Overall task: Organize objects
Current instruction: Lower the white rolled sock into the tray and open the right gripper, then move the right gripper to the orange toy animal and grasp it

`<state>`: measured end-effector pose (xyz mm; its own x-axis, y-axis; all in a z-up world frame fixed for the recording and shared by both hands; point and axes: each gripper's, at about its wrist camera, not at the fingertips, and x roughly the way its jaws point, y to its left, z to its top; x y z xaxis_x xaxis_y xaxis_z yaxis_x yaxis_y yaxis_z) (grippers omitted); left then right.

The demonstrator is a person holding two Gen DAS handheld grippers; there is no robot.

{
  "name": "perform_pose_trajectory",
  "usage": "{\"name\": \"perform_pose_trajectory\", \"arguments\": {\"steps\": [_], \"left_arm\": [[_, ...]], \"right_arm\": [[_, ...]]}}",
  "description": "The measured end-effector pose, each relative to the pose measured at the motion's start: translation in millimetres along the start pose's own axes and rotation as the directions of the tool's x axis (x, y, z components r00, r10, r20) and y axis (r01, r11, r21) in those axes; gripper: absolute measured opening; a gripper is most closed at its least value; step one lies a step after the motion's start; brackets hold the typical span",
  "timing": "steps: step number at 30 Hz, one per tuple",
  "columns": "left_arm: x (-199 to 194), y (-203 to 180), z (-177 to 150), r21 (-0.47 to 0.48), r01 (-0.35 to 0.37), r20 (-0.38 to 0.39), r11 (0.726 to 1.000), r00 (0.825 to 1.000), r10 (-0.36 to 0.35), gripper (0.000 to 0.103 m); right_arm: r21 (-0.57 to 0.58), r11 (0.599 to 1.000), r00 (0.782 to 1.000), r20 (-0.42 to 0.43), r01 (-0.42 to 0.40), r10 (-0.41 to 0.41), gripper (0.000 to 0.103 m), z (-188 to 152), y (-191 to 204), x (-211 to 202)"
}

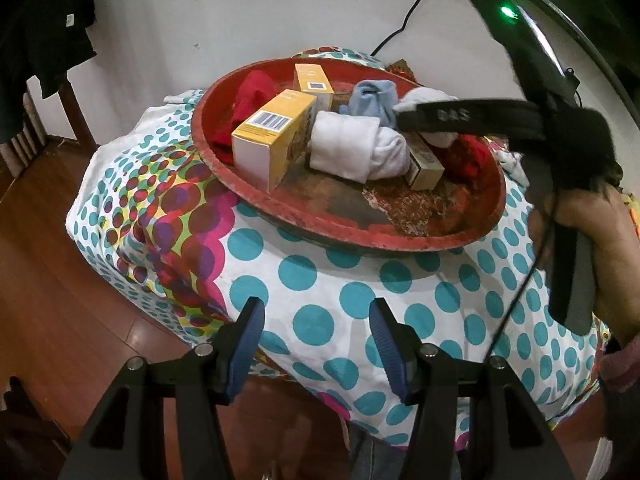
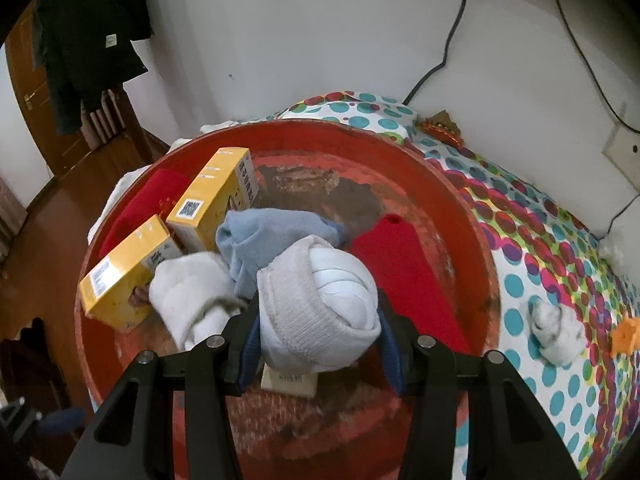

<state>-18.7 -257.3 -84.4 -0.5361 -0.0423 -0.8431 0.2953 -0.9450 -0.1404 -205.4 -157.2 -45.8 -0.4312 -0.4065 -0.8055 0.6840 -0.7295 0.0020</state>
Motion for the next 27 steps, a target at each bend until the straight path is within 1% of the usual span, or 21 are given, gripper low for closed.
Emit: {"name": "perform_pose_trajectory", "arguments": {"steps": [6,9,12,13,14,18,21,23,26,27], "left_arm": [[1.9,-2.2,-1.0,0.013,0.005,-0.012,1.0,1.0,-0.005,0.056],[2.0,-2.3,-1.2,0.015,0.009,-0.013,1.0,1.0,-0.009,0.056],[2.1,-2.5,-1.2,0.016,0.011,-0.014,1.0,1.0,-0.011,0.056],[1.8,-3.2,-1.5,0.015,0.011,-0.016,1.0,1.0,-0.011,0.056],[1.6,-3.7,-1.6,0.014,0.014,-0.016,1.0,1.0,-0.014,0.056],[1.6,-4.9,-2.1,0.017,0.014,-0.015,1.0,1.0,-0.014,0.056],[1.4,-4.9,-2.0,0.018,0.017,-0.011,1.0,1.0,-0.017,0.056],[1.9,-6.9,-2.5,0.028,0.014,-0.011,1.0,1.0,-0.013,0.056],[4.5,-12.0,-4.2,0.047,0.006,-0.018,0.999,1.0,-0.005,0.056],[5.1,-14.4,-5.1,0.055,0.006,-0.02,0.998,1.0,-0.005,0.056]], "right_arm": [[-0.037,0.999,0.999,-0.007,0.032,-0.033,0.049,4.2,6.9,13.0],[-0.038,0.999,1.0,0.0,0.028,-0.028,0.049,2.4,6.4,12.0],[-0.031,0.999,1.0,0.004,0.017,-0.017,0.057,-0.6,3.1,7.1],[-0.022,1.0,1.0,0.011,0.009,-0.009,0.062,-2.3,1.4,3.5],[-0.014,1.0,1.0,0.018,0.002,-0.002,0.065,-4.4,-0.7,-1.1],[0.004,1.0,0.999,0.048,-0.025,0.025,0.068,-13.7,-8.9,-21.9],[0.01,1.0,0.997,0.069,-0.03,0.029,0.071,-23.6,-18.8,-39.0],[0.014,1.0,0.996,0.087,-0.019,0.018,0.072,-33.6,-30.4,-52.9],[0.03,0.999,0.995,0.093,0.02,-0.023,0.073,-45.2,-52.2,-66.0],[0.045,0.998,0.995,0.093,0.042,-0.046,0.073,-50.5,-64.9,-70.7]]}}
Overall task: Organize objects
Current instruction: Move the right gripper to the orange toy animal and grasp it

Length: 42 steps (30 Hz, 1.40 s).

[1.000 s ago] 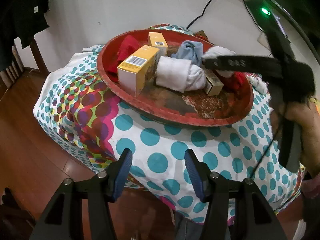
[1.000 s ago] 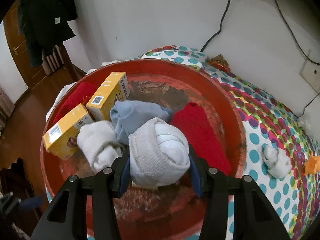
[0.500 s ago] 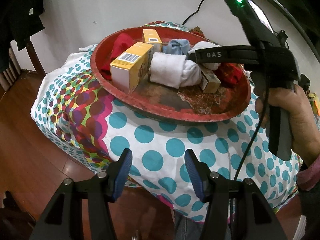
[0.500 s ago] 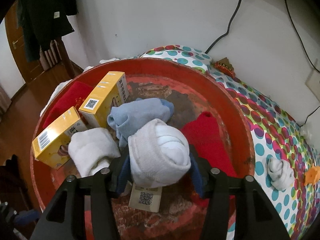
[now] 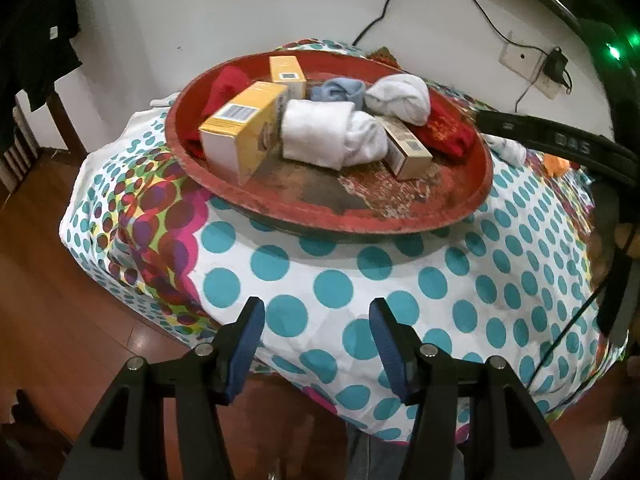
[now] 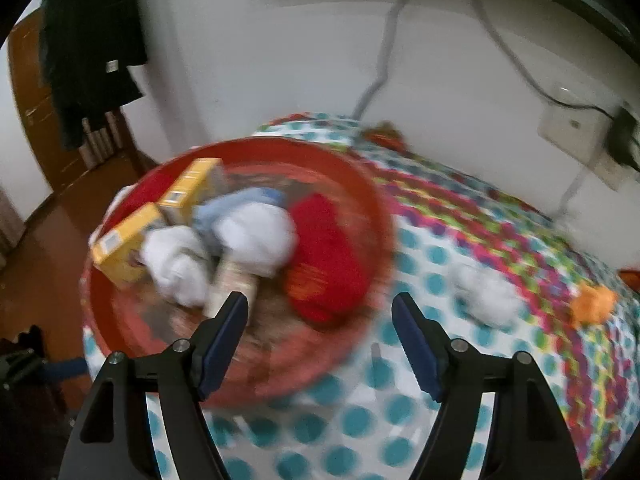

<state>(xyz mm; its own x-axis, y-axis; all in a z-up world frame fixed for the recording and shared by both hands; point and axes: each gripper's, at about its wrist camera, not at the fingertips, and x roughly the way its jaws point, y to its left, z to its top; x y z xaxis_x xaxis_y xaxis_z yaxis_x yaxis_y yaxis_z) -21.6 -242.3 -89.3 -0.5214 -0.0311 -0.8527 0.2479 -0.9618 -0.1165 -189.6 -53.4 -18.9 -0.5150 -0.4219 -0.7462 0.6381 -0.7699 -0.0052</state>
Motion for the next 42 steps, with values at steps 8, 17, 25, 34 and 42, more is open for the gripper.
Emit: {"name": "perform_pose_trajectory", "arguments": {"steps": [8,17,25,34,42], "left_arm": [[2.6,-18.9,-4.6,0.059,-0.016,-0.001,0.998,1.0,0.016,0.056],[0.6,-37.3,-8.5,0.099,-0.022,0.02,0.995,1.0,0.02,0.056],[2.6,-57.6,-14.6,0.172,-0.024,0.022,0.985,1.0,0.021,0.056],[9.9,-66.8,-17.3,0.181,0.004,-0.009,0.983,1.0,-0.002,0.056],[10.7,-74.9,-17.1,0.205,0.01,-0.018,0.979,1.0,-0.006,0.056]], "right_arm": [[0.172,0.969,0.984,-0.035,0.18,-0.176,0.081,-24.7,-110.2,-13.6],[0.552,0.806,0.977,-0.087,0.212,-0.196,0.081,-51.9,-241.7,-16.3],[0.805,0.587,0.996,-0.034,0.079,-0.087,0.081,-51.8,-303.1,3.2],[0.819,0.55,0.985,-0.112,0.164,-0.128,0.081,-31.9,-318.2,36.7],[0.755,0.621,0.977,-0.144,0.211,-0.156,0.06,-27.5,-317.8,56.1]]}}
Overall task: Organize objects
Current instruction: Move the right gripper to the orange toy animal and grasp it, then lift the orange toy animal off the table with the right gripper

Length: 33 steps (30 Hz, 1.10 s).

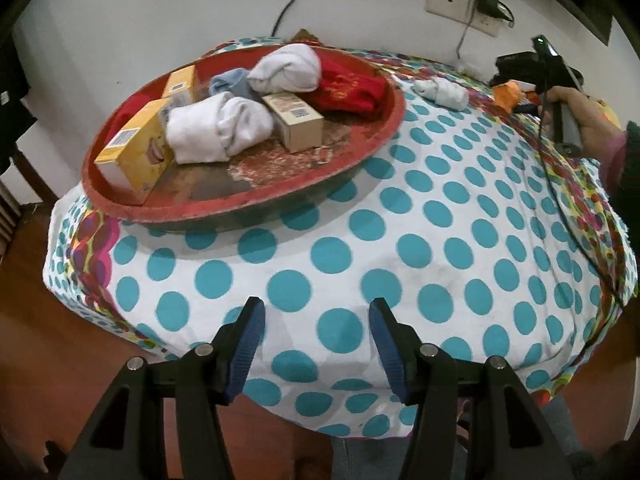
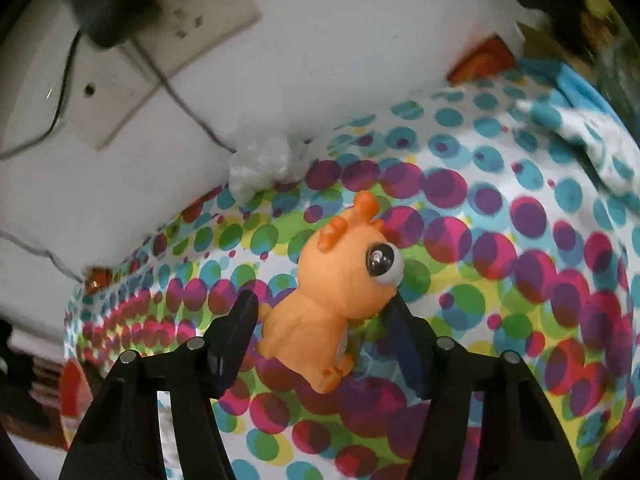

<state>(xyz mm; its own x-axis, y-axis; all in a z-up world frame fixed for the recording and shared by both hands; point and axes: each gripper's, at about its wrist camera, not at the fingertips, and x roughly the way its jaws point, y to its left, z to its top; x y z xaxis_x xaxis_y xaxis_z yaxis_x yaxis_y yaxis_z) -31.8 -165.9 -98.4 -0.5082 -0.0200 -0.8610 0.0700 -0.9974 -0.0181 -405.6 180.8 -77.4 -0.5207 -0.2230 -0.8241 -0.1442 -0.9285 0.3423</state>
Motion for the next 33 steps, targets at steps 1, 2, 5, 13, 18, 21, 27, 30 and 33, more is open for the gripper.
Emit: {"name": "perform_pose_trajectory", "arguments": {"steps": [1,2,5,13,18,21,27,30,33], "left_arm": [[0.5,-2.6,0.8,0.005,-0.001,0.0,1.0,1.0,0.001,0.056],[2.2,-5.6,1.9,0.01,0.004,-0.002,1.0,1.0,-0.003,0.056],[3.0,-13.3,5.6,0.014,0.027,0.0,1.0,1.0,-0.027,0.056],[13.0,-46.1,19.1,0.043,0.074,-0.014,0.996,0.997,-0.073,0.056],[13.4,-66.4,33.6,0.054,0.114,0.0,0.992,0.993,-0.114,0.056],[18.2,-78.7,43.7,0.074,0.107,-0.003,0.992,0.994,-0.107,0.056],[21.9,-93.5,47.0,0.08,0.126,-0.022,0.989,0.992,-0.124,0.056],[23.6,-97.6,44.7,0.095,0.114,-0.034,0.989,0.993,-0.112,0.056],[24.4,-99.1,43.7,0.096,0.112,-0.04,0.989,0.993,-0.108,0.056]], "right_arm": [[-0.039,0.999,1.0,0.012,-0.002,0.003,0.059,-0.9,2.7,-1.1],[-0.074,0.997,1.0,0.021,-0.007,0.009,0.058,-2.9,4.8,-2.1],[-0.154,0.988,0.998,0.053,-0.017,0.026,0.058,-11.1,9.4,-7.0],[-0.454,0.89,0.978,0.2,0.046,0.051,0.058,-63.4,14.2,-41.7],[-0.543,0.837,0.966,0.241,0.058,0.089,0.043,-86.6,7.8,-68.4],[-0.569,0.818,0.965,0.25,0.079,0.081,0.031,-92.9,10.8,-73.3],[-0.542,0.84,0.983,0.16,0.011,0.09,0.035,-89.6,5.3,-62.2],[-0.542,0.84,0.984,0.155,0.015,0.082,0.064,-88.4,5.5,-59.1],[-0.558,0.827,0.98,0.193,0.065,0.053,0.084,-89.9,8.1,-59.7]]}}
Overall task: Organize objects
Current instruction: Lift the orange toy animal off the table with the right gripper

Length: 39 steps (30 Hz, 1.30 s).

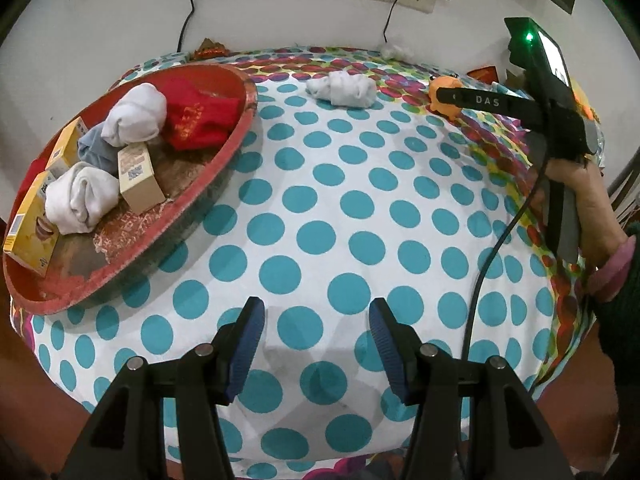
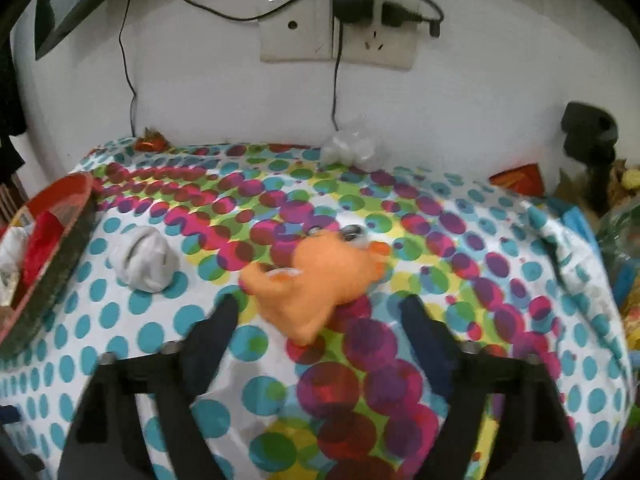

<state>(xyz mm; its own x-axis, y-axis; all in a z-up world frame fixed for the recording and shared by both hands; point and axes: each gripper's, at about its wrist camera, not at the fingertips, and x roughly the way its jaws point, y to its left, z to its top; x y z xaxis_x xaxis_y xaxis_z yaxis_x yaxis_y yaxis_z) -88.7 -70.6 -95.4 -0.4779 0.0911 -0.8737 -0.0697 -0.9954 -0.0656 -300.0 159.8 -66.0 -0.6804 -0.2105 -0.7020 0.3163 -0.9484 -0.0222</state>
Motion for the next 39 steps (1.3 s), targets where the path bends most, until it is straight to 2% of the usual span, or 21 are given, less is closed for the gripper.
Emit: {"name": "perform_pose_trajectory", "arguments": {"steps": [12,15,19,22,26,31,33,37,39], "left_arm": [[7.4,-8.8,1.2,0.019,-0.02,-0.029,1.0,0.999,0.02,0.056],[8.4,-9.7,5.3,0.013,-0.013,-0.03,1.0,0.999,0.013,0.056],[11.3,-12.5,10.9,0.023,-0.017,-0.034,1.0,0.999,0.018,0.056],[15.0,-17.1,19.2,0.033,-0.016,-0.035,0.999,0.999,0.017,0.056],[19.6,-23.3,32.0,0.046,-0.025,-0.027,0.999,0.999,0.026,0.056],[28.6,-27.6,59.3,0.055,-0.026,-0.009,0.998,1.0,0.027,0.056],[32.4,-27.8,78.9,0.04,-0.028,0.013,0.999,1.0,0.028,0.056],[45.0,-28.2,122.9,-0.003,0.024,0.059,1.0,0.998,-0.024,0.056],[54.1,-29.9,141.6,-0.015,0.027,0.077,1.0,0.997,-0.026,0.056]], "right_arm": [[-0.014,1.0,0.996,-0.086,-0.001,0.0,0.085,13.1,7.8,32.9],[-0.024,1.0,0.995,-0.098,0.001,-0.003,0.073,14.8,11.6,37.4],[-0.001,1.0,0.993,-0.115,-0.006,0.005,0.067,14.4,7.6,40.6],[0.035,0.999,0.992,-0.122,-0.031,0.035,0.065,14.7,0.8,41.7],[0.03,0.999,0.991,-0.127,-0.028,0.032,0.064,15.3,2.2,42.4],[0.031,0.999,0.991,-0.13,-0.03,0.034,0.064,15.9,1.9,43.2],[0.031,0.999,0.991,-0.128,-0.03,0.034,0.063,15.7,1.4,42.9],[0.045,0.998,0.991,-0.123,-0.043,0.048,0.062,15.3,-1.5,42.2],[0.05,0.998,0.991,-0.121,-0.045,0.051,0.062,15.0,-1.7,41.6]]}}
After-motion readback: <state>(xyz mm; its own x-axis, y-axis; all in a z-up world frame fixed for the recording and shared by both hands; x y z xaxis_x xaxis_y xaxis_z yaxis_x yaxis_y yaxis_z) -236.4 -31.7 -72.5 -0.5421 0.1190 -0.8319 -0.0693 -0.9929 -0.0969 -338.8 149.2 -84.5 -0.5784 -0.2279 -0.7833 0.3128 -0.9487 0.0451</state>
